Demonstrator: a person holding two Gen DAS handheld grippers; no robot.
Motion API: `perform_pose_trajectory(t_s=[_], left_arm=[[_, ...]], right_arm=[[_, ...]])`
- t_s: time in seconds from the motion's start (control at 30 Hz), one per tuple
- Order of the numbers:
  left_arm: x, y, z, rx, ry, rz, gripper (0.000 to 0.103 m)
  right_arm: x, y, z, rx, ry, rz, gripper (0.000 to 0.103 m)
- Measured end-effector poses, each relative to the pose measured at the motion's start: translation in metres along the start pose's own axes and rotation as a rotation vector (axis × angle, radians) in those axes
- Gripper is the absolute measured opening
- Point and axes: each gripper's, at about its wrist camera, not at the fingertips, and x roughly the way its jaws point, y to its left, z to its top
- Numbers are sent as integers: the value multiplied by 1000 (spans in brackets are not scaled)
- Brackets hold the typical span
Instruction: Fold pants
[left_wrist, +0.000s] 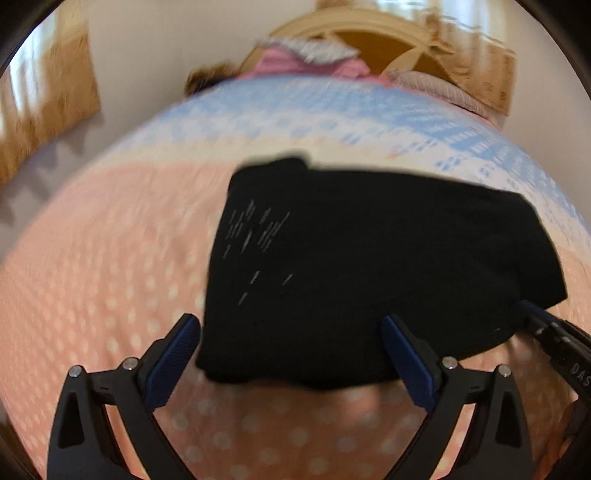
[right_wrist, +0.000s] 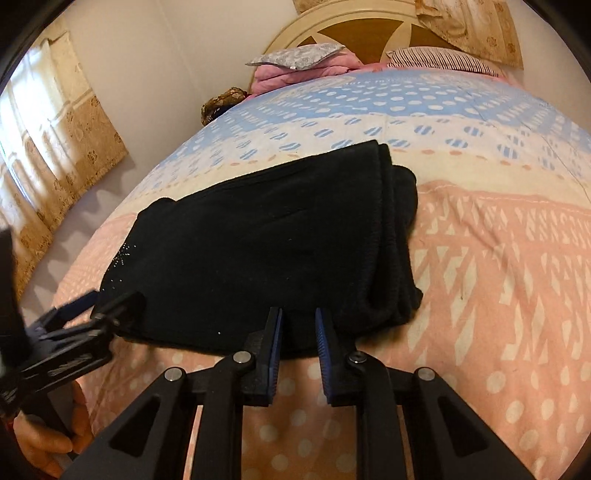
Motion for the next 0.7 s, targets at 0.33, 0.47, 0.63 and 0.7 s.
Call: perform_pose_trajectory(t_s=[0.33, 0.47, 0.63, 0.7], left_arm=[[-5, 7, -10, -2, 37, -2, 103], [-20, 6, -24, 18, 38, 27, 103], [-28, 5, -44, 50, 24, 59, 103], [-32, 4, -49, 46, 28, 63, 103]], right_arm=[[-2, -6, -1, 20, -9, 34, 20], [-11, -14, -5, 72, 21, 79, 22], [-36, -15, -35, 188, -28, 120, 39], [-42, -5, -42, 142, -20, 84, 44]])
